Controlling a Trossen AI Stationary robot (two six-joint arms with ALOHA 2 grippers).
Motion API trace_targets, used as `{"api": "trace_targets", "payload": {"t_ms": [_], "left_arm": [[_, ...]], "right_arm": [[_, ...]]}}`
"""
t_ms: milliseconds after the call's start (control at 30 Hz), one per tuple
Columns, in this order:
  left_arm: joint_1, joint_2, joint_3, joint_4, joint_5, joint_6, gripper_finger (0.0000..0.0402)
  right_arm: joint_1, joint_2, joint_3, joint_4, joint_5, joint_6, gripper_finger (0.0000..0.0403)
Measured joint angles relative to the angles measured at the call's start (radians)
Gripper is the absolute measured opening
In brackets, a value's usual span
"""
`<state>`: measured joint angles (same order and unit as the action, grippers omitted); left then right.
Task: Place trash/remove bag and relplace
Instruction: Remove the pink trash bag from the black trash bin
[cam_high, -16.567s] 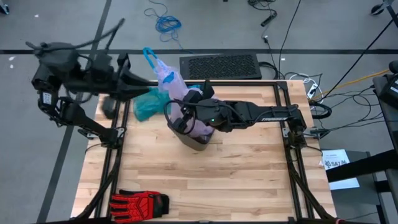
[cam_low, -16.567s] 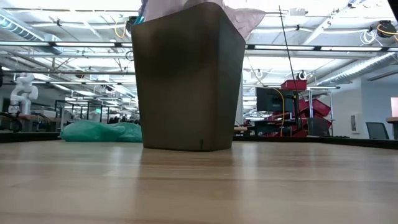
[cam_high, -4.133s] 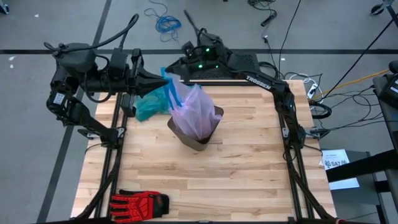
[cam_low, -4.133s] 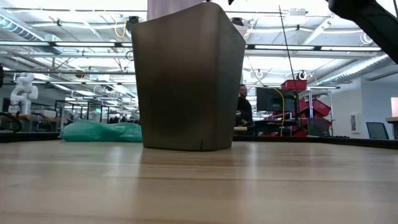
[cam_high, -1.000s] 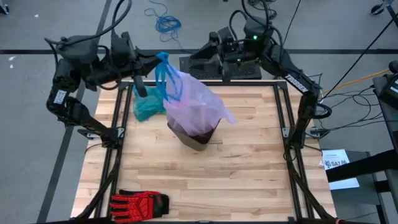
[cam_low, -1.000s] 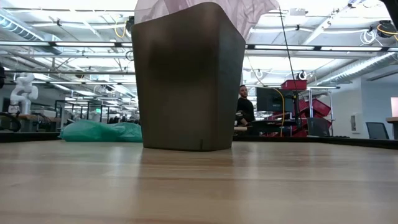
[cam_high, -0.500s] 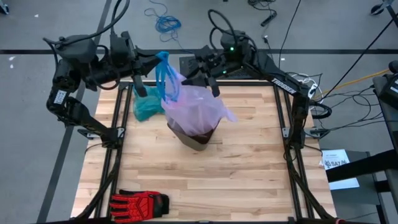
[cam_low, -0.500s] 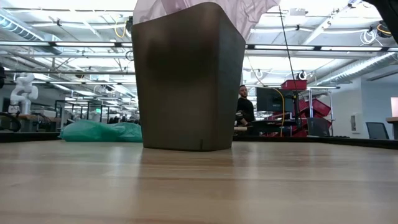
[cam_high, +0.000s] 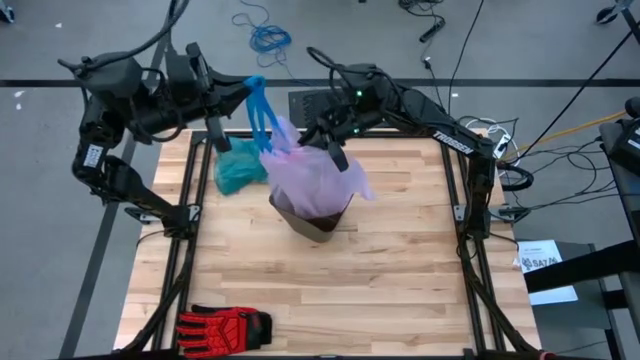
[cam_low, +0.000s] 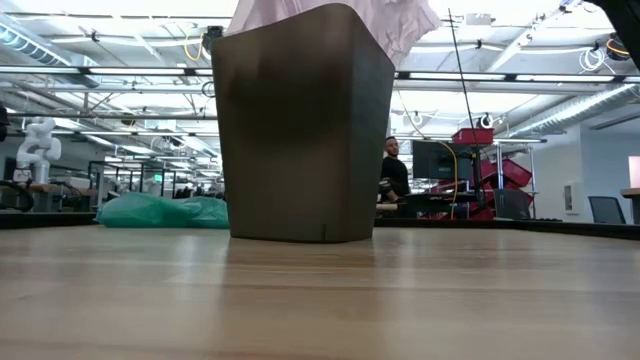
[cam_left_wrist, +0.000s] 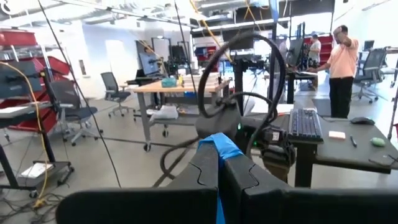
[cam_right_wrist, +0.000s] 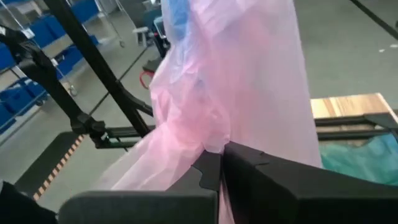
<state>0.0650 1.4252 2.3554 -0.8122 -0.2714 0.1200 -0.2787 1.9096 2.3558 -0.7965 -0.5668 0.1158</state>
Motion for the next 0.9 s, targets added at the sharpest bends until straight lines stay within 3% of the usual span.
{"api": "trace_targets", "payload": {"t_ms": [333,467,700,900], "left_arm": [[0.0,-0.013,0.0,0.02,0.0,-0.001,0.0],[0.0,-0.019,0.001,0.019,0.0,-0.002,0.0],[0.0,-0.017,0.001,-0.001,0.003,-0.002,0.0],[0.0,-0.018,0.001,-0.017,0.006,-0.003,0.0]], "right_arm": [[-0.003,0.003,-0.02,-0.009,0.019,-0.003,0.0017],[-0.034,-0.025,-0.003,0.048,0.025,-0.009,0.0071],[-0.089,-0.083,-0.003,0.077,0.023,-0.014,0.0201],[-0.049,-0.125,-0.001,0.084,0.039,-0.032,0.0278]]}}
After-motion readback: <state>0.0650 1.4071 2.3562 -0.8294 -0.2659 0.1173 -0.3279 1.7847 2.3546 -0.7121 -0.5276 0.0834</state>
